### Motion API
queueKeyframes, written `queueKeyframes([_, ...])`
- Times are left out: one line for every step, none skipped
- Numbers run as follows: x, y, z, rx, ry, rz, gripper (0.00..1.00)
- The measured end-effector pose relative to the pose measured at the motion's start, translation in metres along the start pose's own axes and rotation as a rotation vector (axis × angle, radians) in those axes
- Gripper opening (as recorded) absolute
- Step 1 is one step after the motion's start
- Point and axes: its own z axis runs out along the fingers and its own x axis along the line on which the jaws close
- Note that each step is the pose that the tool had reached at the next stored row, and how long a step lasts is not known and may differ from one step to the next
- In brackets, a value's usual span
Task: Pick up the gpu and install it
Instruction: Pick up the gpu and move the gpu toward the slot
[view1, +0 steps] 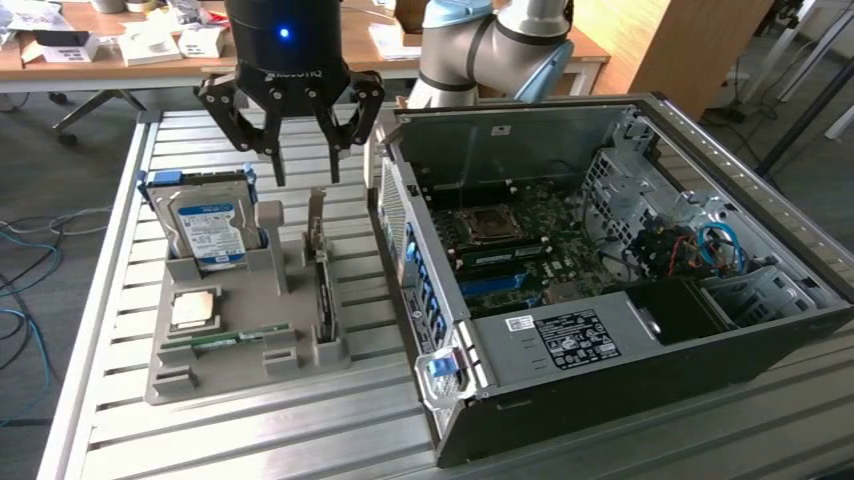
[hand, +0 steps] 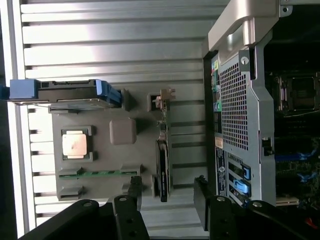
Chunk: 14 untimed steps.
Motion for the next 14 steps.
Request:
queueKeyframes([0.0,-0.0001,0.0018,-0.0001,-0.0001,0.0,0.54])
queueKeyframes([0.0,-0.0001,0.0034,-0.0001,-0.0001,0.0,0.54])
queueKeyframes([0.0,-0.0002,0.0047,0.0,0.0,0.0,0.54])
queueKeyframes([0.0,-0.0003,0.006,0.0,0.0,0.0,0.54])
queueKeyframes([0.0,-0.0003,0.0072,0.0,0.0,0.0,0.54])
queueKeyframes([0.0,-0.0004,0.0083,0.0,0.0,0.0,0.54])
queueKeyframes([0.0,-0.0004,0.0093,0.0,0.0001,0.0,0.54])
queueKeyframes([0.0,-0.0005,0.0103,0.0,0.0,0.0,0.54])
queueKeyframes([0.0,-0.0005,0.0114,0.0,0.0,0.0,0.54])
queueKeyframes([0.0,-0.0006,0.0126,0.0,0.0,0.0,0.54])
queueKeyframes([0.0,-0.0006,0.014,0.0,0.0,0.0,0.54])
queueKeyframes([0.0,-0.0007,0.0152,0.0,0.0,0.0,0.54])
queueKeyframes([0.0,-0.0007,0.0164,0.0,0.0001,0.0,0.54])
queueKeyframes([0.0,-0.0008,0.0176,0.0,0.0,0.0,0.54])
